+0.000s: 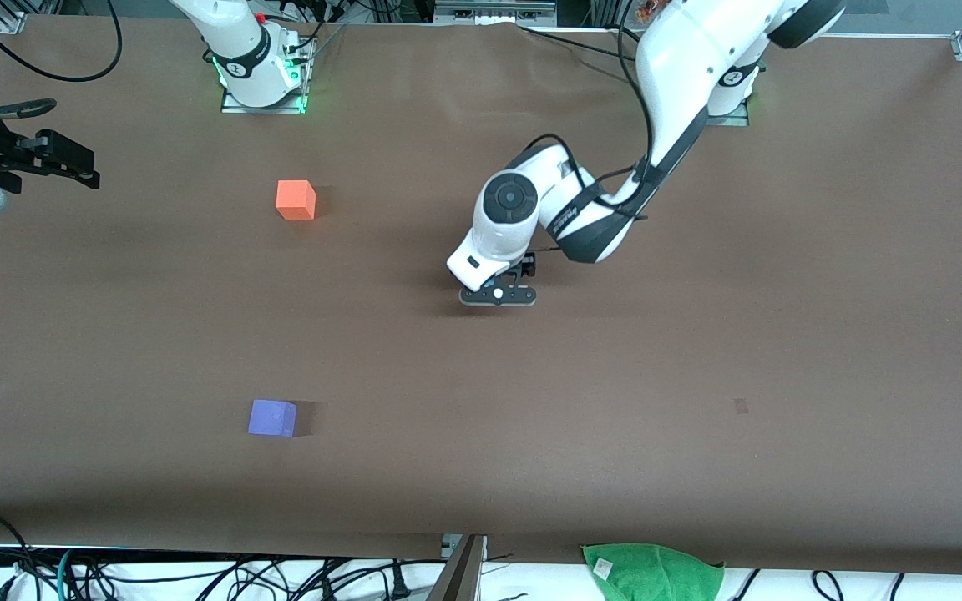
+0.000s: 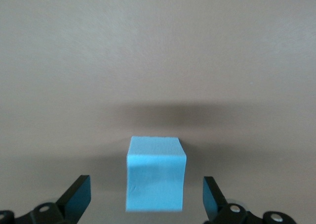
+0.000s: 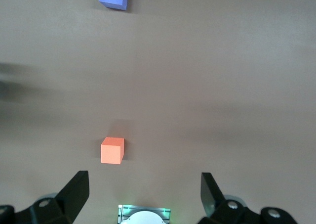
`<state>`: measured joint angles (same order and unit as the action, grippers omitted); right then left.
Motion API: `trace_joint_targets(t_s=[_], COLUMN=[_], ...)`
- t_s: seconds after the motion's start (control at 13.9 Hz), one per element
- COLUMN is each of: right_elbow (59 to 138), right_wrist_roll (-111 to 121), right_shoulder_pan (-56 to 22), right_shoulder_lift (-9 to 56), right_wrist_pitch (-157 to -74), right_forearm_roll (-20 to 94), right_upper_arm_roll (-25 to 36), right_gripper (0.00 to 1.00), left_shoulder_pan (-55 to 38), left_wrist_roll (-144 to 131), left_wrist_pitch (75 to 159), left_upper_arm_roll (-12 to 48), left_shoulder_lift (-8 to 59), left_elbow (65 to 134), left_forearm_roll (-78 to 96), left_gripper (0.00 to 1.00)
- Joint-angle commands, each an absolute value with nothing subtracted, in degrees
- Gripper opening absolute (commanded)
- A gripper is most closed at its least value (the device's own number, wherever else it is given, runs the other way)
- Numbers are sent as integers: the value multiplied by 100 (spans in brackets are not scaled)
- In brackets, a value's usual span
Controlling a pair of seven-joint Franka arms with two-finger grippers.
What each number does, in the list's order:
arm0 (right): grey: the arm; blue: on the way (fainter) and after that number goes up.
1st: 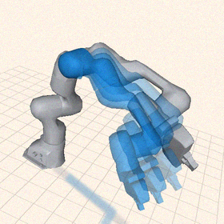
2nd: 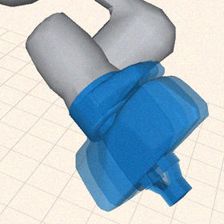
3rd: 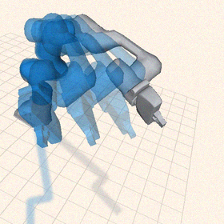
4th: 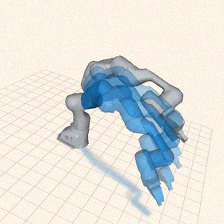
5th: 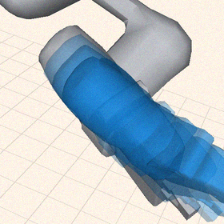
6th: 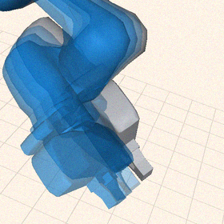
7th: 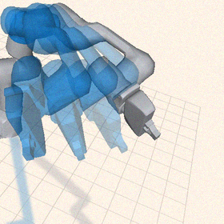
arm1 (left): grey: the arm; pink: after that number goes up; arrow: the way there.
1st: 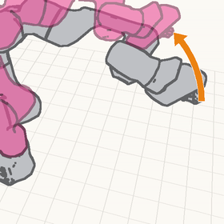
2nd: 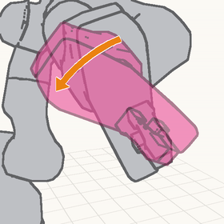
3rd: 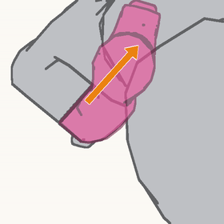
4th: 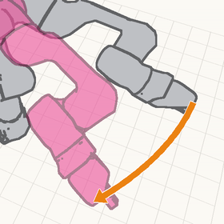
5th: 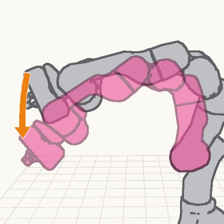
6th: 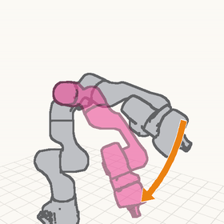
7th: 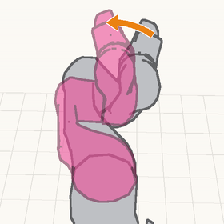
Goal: Place blue block between orange and purple blocks
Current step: 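Carry the blue cube to the table middle and release it, then retract the left gripper while the right gripper reaches toward the cube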
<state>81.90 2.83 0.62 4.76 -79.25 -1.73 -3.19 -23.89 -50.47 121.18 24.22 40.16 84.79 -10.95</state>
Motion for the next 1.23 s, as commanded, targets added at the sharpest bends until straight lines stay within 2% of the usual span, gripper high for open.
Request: trace_joint_targets(t_s=[0.0, 0.43, 0.65, 0.79, 1.01, 1.15], right_elbow=[8209, 8209, 8209, 8191, 8174, 8165], right_wrist_roll=[369, 343, 273, 264, -121, -325], right_shoulder_pan=[114, 88, 70, 62, 26, 26], right_shoulder_lift=[439, 457, 457, 457, 466, 510], right_wrist_pitch=[-7945, -7954, -7963, -7989, -8033, -8051], right_forearm_roll=[-79, -62, -62, -62, -53, 9], right_upper_arm_roll=[-334, -360, -483, -641, -896, -1133], right_gripper=[100, 100, 100, 100, 100, 100], left_shoulder_pan=[-2172, -881, 77, 508, 782, 773], left_wrist_roll=[-4887, -3410, -3078, -2612, -2532, -2147], left_wrist_pitch=[11306, 9644, 9536, 9362, 9044, 9035], left_upper_arm_roll=[2435, 2391, 2426, 2417, 2365, 2005], left_shoulder_lift=[3184, 2006, 1566, 1407, 1406, 1091], left_elbow=[8613, 8596, 8587, 8228, 7849, 8067], left_forearm_roll=[-871, -879, -870, -853, -835, -451], left_gripper=[100, 100, 100, 100, 100, 100])
